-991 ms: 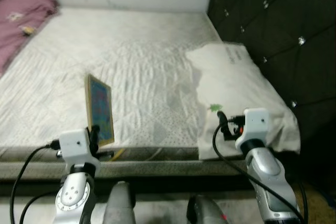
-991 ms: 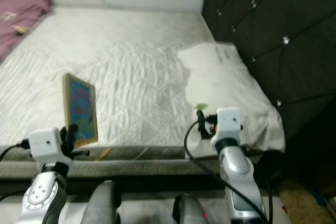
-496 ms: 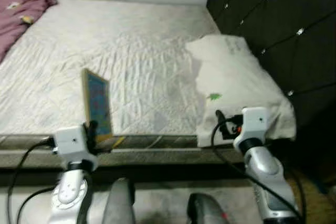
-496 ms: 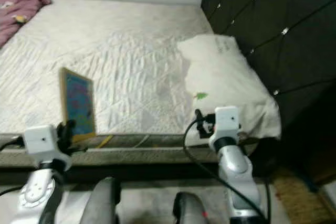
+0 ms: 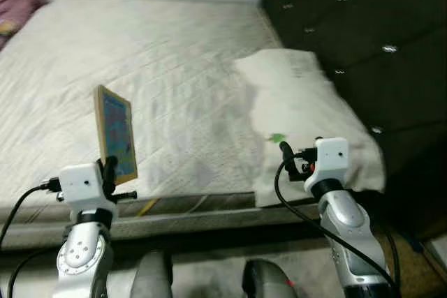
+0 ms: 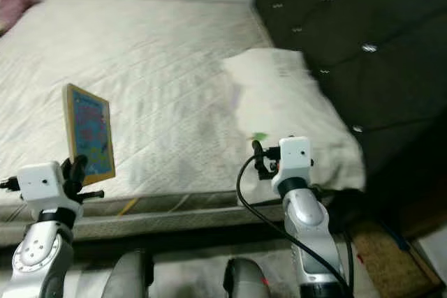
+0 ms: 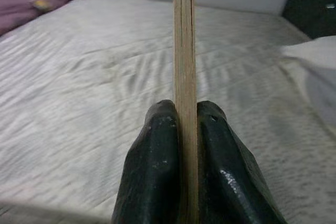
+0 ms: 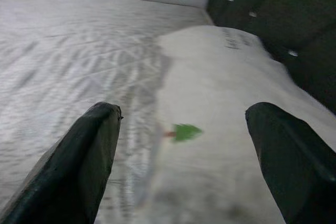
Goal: Clean up the room
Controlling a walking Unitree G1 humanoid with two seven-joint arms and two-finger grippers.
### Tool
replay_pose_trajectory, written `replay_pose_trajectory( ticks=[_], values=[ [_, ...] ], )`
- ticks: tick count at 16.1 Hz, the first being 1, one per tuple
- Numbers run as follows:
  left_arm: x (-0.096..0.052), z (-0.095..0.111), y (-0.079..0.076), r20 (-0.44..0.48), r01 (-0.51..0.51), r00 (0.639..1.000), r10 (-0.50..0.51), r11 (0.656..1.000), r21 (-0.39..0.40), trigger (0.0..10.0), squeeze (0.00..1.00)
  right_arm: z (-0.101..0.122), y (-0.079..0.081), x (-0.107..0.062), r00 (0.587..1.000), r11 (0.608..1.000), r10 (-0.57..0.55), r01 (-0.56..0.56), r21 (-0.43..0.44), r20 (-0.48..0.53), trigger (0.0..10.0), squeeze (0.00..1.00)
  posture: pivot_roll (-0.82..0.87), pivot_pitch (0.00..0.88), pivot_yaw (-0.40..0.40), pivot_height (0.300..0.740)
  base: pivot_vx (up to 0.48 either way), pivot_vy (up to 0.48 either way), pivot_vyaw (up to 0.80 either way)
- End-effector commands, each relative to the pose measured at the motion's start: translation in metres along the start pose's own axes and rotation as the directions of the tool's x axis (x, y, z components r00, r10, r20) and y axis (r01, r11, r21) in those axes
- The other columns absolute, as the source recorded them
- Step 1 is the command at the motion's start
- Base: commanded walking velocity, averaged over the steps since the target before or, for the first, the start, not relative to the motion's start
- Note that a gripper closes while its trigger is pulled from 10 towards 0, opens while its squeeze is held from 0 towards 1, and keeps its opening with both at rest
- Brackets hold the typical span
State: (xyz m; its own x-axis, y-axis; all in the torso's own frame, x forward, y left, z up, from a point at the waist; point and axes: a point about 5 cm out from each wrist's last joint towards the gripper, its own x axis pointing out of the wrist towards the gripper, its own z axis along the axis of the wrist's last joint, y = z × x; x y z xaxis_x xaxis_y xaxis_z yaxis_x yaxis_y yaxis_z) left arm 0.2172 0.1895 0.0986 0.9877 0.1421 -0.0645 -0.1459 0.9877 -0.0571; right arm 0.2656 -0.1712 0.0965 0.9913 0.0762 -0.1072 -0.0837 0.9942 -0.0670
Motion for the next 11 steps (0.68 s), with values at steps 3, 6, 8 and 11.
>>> replay_pose_trajectory(
  ticks=[3, 6, 8, 11],
  values=[
    [0.001, 0.006, -0.009, 0.029, 0.042, 0.999, -0.042, 0.999, -0.010, 10.0, 0.00, 0.001, -0.005, 0.000, 1.000, 1.000, -0.026, 0.026, -0.007, 0.001, 10.0, 0.00, 0.02, 0.039, -0.073, 0.656, 0.293, 0.000, 0.00],
    [0.003, 0.002, -0.011, -0.006, 0.042, 0.999, -0.042, 0.999, -0.022, 10.0, 0.00, 0.001, -0.005, 0.000, 1.000, 1.000, -0.028, 0.028, -0.007, 0.001, 10.0, 0.00, 0.02, 0.035, -0.072, 0.656, 0.000, 0.000, 0.00],
    [0.009, 0.000, -0.011, -0.034, 0.056, 0.998, -0.057, 0.998, -0.043, 10.0, 0.00, 0.001, -0.005, 0.000, 1.000, 1.000, -0.029, 0.029, -0.004, 0.001, 10.0, 0.00, 0.02, 0.037, -0.073, 0.641, 0.000, 0.000, 0.00],
    [0.017, 0.003, -0.010, -0.023, 0.069, 0.997, -0.070, 0.996, -0.049, 10.0, 0.00, 0.001, -0.005, -0.001, 1.000, 1.000, -0.028, 0.028, 0.000, 0.004, 10.0, 0.00, 0.02, 0.035, -0.073, 0.606, 0.000, 0.000, 0.00]
  ],
)
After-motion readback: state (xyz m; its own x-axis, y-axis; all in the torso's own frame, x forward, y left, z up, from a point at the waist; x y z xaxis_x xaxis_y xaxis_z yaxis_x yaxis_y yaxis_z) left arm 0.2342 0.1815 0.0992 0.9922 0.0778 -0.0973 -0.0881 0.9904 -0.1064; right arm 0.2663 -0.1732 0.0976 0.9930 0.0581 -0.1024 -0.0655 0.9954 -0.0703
